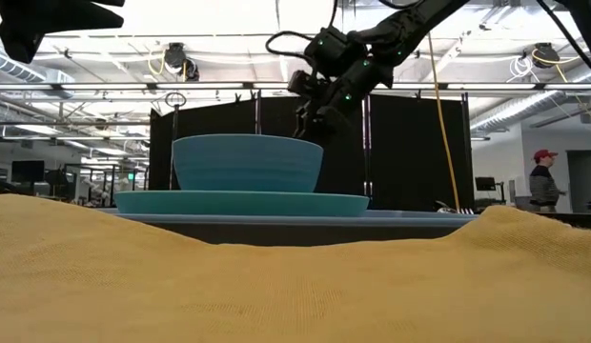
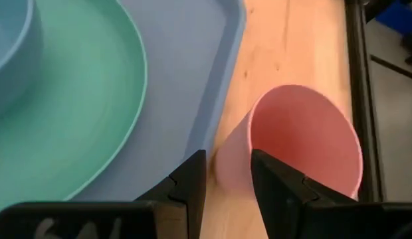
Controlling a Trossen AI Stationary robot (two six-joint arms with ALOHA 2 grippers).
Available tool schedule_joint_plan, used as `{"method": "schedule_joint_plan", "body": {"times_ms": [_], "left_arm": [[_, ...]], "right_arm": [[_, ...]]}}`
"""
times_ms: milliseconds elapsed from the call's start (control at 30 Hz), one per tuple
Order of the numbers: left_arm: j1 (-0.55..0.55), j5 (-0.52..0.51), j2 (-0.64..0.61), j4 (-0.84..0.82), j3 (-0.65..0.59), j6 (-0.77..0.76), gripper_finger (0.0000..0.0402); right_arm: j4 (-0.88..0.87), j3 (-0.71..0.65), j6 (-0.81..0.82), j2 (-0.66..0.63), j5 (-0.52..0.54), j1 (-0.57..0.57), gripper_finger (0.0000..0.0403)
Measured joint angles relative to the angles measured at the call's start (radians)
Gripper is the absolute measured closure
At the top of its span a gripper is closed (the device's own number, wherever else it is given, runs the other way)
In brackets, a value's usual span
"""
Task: Set up tray
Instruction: Put the pink cup on the blue serving tray to the top right of the green plate
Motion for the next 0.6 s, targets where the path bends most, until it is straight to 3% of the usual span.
{"method": "schedule_joint_plan", "body": {"times_ms": [600], "left_arm": [[0.000, 0.001, 0.000, 0.000, 0.000, 0.003, 0.0282]], "right_arm": [[0.065, 0.001, 0.019, 0.067, 0.006, -0.013, 0.0311]]}}
